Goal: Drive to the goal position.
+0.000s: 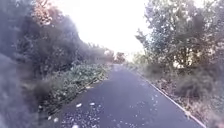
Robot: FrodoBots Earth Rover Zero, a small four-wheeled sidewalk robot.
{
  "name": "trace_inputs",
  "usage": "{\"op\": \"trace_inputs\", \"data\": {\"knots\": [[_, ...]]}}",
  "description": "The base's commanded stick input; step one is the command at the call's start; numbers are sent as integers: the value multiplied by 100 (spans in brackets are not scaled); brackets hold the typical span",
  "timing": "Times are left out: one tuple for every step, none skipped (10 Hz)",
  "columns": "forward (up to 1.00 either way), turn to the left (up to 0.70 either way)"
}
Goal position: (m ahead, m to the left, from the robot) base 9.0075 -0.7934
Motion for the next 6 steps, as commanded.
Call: {"op": "trace_inputs", "data": {"knots": [[45,-27],[45,-27],[45,-27],[45,-27],[45,-27],[45,-27]]}}
